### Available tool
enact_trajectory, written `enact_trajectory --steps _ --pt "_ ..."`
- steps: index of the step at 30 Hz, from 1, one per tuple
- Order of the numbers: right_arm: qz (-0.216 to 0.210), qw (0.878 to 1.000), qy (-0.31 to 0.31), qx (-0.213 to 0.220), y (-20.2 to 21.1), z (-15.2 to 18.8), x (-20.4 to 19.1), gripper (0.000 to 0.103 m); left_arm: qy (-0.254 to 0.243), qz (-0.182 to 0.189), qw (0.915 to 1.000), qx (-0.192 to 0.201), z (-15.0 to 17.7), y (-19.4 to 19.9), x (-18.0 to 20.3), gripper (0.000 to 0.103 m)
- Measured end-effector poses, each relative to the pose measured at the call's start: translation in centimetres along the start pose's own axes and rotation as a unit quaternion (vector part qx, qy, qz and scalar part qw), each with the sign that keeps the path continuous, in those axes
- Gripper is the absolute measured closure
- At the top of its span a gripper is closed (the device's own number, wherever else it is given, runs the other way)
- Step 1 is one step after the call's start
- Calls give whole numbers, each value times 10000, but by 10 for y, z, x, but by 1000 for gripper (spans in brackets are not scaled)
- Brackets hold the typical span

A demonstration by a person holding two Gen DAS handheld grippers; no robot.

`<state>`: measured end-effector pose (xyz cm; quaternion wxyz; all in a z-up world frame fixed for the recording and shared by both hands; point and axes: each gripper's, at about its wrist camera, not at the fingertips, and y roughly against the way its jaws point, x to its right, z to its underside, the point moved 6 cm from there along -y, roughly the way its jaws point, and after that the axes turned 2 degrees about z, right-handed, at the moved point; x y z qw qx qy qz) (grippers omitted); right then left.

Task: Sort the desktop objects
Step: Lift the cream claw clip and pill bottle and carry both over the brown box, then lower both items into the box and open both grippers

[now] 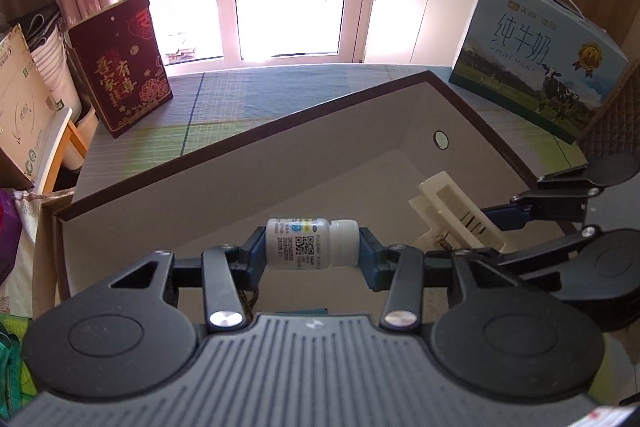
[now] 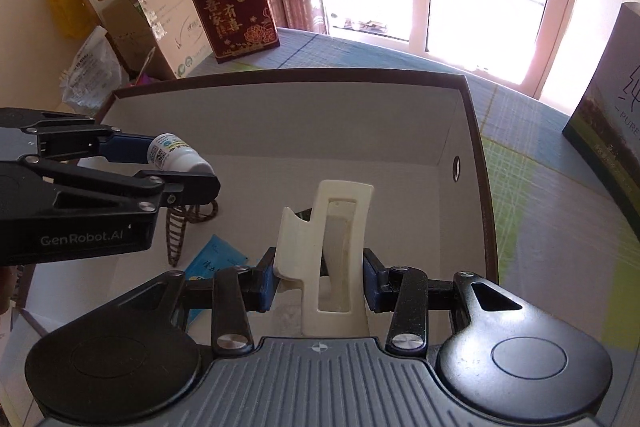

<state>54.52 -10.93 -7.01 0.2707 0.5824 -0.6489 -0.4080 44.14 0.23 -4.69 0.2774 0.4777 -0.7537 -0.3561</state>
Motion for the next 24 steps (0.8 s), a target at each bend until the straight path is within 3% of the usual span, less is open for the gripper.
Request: enact_trajectory --steps 12,24 --pt "269 9964 721 -344 -47 -9 7 64 140 -223 9979 -598 3 -65 -18 61" --pt "425 9933 932 -535 -70 -10 21 64 77 -395 9956 -840 10 -90 -21 61"
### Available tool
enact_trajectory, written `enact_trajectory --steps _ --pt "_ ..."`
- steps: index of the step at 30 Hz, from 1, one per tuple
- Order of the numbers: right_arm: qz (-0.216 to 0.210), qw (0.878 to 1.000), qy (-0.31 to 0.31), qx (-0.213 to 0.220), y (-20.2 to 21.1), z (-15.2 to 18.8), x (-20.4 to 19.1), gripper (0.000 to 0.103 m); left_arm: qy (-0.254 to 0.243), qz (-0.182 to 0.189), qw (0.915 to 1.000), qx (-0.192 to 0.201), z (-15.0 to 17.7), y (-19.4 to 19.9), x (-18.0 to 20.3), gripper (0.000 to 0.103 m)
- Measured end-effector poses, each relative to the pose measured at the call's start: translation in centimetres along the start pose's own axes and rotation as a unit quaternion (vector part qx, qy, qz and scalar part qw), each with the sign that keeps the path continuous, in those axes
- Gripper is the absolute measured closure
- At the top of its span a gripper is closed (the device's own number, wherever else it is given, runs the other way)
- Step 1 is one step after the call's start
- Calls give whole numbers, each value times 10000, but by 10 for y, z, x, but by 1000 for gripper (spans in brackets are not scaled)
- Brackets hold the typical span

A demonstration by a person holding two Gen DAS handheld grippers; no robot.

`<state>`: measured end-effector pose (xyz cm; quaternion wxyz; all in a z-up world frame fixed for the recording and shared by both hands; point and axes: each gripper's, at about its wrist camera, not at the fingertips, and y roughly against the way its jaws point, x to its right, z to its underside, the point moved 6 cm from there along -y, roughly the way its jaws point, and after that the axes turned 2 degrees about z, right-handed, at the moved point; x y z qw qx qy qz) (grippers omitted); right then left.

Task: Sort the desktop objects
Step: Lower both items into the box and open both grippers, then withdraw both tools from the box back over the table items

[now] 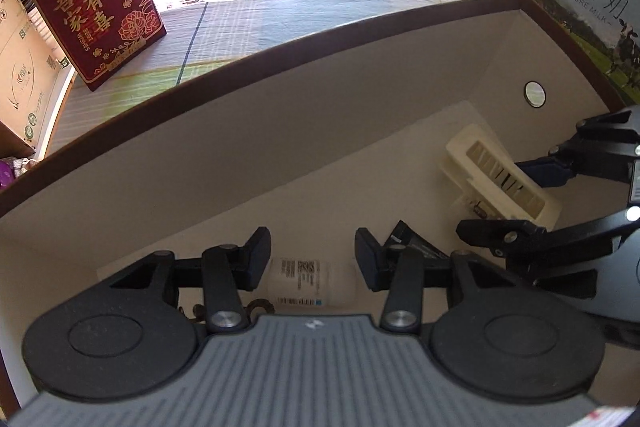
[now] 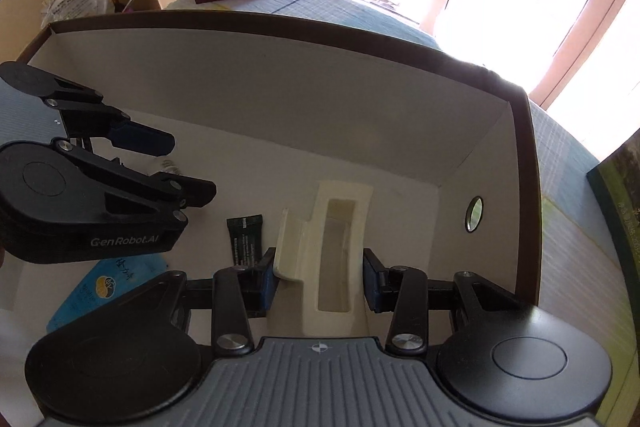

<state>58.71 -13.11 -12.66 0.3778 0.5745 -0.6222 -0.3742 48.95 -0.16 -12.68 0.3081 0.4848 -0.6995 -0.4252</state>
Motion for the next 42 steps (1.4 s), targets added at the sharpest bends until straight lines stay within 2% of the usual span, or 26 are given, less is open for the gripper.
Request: enact_trajectory --steps 2,6,9,11,13,18,26,28,34,42 --pt "6 10000 -9 -43 -3 -1 1 64 30 -9 10000 -19 -1 -1 -1 57" --pt "-40 10000 -3 46 0 -3 4 63 64 -29 10000 -3 -2 0 -2 42" --pt "-138 9998 -5 119 4 -3 6 53 89 -124 9999 -11 -1 2 -4 39" --pt "-198 9996 73 175 8 0 3 43 134 -85 9999 1 -1 5 -6 30" --pt "-331 9990 130 259 14 3 -2 31 210 -91 9997 25 -1 9 -9 26" --pt "-417 9982 155 397 28 9 -7 24 205 -76 9997 73 -1 18 -8 26" --pt "-589 9968 50 529 48 8 -17 13 308 -116 9992 210 4 48 -5 18" --pt "-494 9970 -14 599 54 11 -17 6 361 -110 9990 257 7 58 -4 15" --pt "-437 9950 -391 812 73 20 -11 2 557 -87 9979 328 19 86 2 14" --pt "-333 9916 -694 1043 99 36 -8 2 743 -192 9957 524 32 126 10 11"
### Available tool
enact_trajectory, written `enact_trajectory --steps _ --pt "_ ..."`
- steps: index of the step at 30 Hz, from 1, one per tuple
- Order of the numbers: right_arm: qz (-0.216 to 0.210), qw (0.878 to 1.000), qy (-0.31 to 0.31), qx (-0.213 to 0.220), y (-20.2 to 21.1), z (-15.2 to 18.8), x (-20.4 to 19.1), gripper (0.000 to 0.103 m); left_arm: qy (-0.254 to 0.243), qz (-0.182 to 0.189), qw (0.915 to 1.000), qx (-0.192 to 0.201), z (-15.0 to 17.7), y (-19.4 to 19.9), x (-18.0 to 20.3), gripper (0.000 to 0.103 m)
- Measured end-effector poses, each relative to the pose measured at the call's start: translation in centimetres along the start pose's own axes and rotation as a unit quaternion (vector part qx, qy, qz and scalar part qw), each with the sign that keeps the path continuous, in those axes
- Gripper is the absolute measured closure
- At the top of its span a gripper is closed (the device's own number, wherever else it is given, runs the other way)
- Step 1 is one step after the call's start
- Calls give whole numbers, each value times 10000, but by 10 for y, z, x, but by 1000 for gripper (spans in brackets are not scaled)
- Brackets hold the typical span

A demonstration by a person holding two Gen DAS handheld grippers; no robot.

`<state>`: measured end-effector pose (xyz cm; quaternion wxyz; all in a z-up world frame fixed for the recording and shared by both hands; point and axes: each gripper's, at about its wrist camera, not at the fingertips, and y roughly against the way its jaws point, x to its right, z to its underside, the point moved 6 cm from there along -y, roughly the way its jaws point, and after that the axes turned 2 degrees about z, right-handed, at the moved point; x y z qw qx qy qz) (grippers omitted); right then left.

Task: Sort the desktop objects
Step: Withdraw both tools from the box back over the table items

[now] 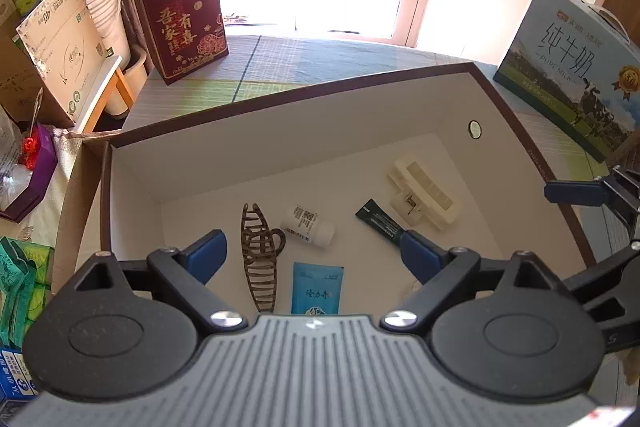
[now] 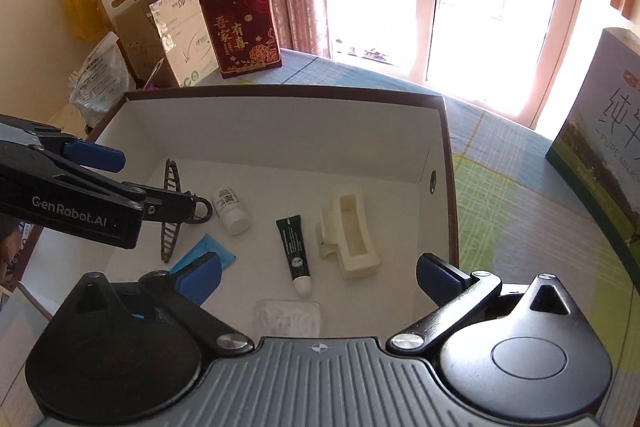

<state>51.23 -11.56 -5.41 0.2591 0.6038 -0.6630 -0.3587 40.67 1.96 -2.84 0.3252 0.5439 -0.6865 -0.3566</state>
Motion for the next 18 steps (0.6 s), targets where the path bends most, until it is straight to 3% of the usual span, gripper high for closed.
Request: enact_trajectory --steps 18 --pt "148 9941 -642 866 90 25 -11 2 93 -427 9966 695 40 97 5 9"
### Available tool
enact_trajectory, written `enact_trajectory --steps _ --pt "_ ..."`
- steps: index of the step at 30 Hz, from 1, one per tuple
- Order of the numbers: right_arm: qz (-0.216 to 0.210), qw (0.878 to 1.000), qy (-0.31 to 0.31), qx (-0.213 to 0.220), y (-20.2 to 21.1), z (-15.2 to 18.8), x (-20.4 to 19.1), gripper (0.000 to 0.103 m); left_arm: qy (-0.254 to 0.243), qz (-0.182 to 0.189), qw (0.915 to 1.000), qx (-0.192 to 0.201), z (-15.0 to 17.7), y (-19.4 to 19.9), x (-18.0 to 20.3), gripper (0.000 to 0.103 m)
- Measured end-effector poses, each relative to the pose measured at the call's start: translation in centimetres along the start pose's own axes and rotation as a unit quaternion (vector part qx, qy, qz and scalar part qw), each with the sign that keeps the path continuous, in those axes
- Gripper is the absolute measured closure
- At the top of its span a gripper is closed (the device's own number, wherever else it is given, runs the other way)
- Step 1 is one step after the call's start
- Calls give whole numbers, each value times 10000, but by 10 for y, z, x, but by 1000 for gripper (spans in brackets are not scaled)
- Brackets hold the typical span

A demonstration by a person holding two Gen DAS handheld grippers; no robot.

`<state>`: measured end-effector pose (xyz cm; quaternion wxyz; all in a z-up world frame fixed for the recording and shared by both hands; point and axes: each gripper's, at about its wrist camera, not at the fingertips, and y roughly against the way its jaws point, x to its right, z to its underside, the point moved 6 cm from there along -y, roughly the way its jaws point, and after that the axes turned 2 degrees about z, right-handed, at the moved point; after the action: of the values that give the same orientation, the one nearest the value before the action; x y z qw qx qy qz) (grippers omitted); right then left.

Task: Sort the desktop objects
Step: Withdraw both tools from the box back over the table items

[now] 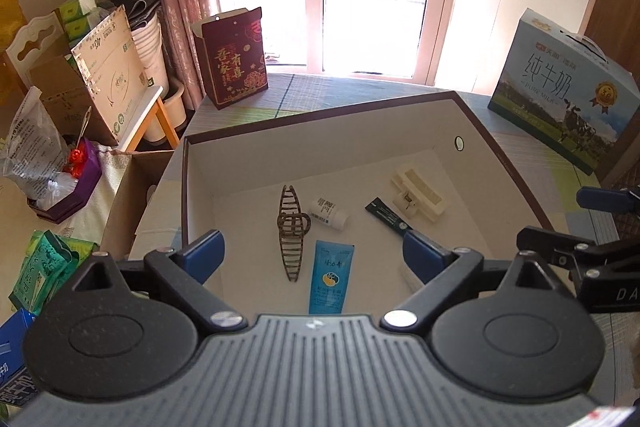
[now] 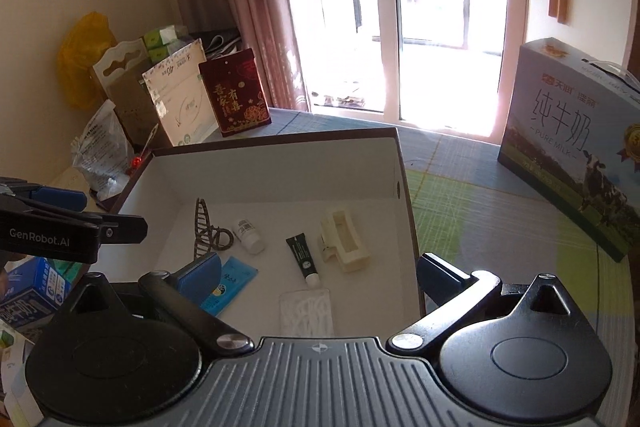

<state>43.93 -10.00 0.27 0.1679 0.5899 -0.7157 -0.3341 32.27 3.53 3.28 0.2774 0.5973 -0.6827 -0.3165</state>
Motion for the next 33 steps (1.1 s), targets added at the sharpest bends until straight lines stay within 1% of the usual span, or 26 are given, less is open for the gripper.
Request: enact_trajectory --steps 3,7,13,18,20,29,33 --pt "-20 9999 -68 122 17 4 -1 2 -11 -61 9999 95 9 16 1 8" --pt "100 9997 -14 212 33 15 -5 2 -14 -117 9998 155 26 32 0 8" --pt "154 9995 -78 265 52 40 -9 2 82 -199 9997 100 59 46 -6 8" --pt "-49 9991 -263 329 69 55 -11 2 194 -232 9995 75 83 56 -10 8" --pt "-43 9990 -290 329 75 60 -13 2 211 -251 9994 74 90 60 -10 8" --pt "21 9991 -343 228 91 96 -11 2 223 -130 9997 49 126 74 -9 8" --pt "106 9988 -475 114 96 119 -5 2 266 1 9996 -92 145 71 -7 8"
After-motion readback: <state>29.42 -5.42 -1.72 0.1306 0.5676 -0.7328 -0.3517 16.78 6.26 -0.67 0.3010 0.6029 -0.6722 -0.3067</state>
